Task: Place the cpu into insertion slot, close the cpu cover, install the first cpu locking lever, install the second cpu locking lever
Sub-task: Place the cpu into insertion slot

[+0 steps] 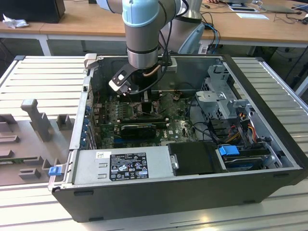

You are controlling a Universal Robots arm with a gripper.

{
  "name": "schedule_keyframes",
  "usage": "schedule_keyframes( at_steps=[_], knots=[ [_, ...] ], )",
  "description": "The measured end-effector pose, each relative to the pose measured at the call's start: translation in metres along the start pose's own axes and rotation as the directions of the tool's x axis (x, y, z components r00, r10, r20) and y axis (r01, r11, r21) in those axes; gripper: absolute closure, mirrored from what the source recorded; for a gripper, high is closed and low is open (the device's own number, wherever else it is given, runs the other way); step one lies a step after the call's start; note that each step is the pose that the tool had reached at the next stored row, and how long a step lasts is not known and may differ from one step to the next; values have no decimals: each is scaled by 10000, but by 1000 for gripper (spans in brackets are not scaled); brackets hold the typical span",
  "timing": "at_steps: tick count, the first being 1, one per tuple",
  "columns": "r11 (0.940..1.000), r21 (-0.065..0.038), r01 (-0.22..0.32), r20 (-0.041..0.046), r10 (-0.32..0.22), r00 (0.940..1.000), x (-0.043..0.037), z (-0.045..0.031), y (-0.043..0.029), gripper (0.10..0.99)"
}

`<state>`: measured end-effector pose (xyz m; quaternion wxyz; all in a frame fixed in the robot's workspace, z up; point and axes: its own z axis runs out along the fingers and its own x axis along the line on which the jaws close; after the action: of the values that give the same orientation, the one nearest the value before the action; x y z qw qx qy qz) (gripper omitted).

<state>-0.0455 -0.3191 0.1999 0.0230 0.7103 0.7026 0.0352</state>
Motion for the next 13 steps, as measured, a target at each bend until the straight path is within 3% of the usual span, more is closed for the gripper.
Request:
schedule_keyframes(
  at_steps=[2,3,9,10,11,13],
  knots=[
    [10000,0,0,5,0,10000,-1,0,0,541],
    [10000,0,0,0,0,10000,0,1,0,478],
    [10000,-1,-1,0,1,10000,1,-68,6,478],
    [10000,2,-1,1,1,10000,2,-98,8,494],
    [10000,7,-1,5,1,10000,2,-113,10,624],
    [10000,34,1,20,-1,10000,3,-140,19,745]
  ],
)
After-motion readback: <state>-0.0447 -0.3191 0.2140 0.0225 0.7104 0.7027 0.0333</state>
